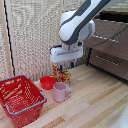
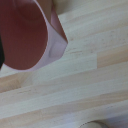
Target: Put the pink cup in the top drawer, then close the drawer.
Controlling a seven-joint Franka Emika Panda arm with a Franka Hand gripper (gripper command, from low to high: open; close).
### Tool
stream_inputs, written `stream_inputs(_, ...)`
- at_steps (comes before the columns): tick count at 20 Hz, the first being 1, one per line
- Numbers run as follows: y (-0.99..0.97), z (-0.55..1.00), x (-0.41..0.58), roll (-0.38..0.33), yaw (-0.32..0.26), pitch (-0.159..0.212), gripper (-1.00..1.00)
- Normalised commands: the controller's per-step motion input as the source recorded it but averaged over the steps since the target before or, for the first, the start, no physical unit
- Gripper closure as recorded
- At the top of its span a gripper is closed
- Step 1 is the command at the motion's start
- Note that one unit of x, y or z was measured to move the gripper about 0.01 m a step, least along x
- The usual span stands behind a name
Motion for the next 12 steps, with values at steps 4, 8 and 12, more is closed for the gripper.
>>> stream_inputs(4,0.26,-0.36,-0.206,-0.085,0.008,0.059,-1.00)
stream_inputs(8,0.12,-0.42,-0.078,-0.077,0.039,0.034,-1.00)
stream_inputs(12,0.03,-0.40,-0.001,-0.056,0.100,0.007,-1.00)
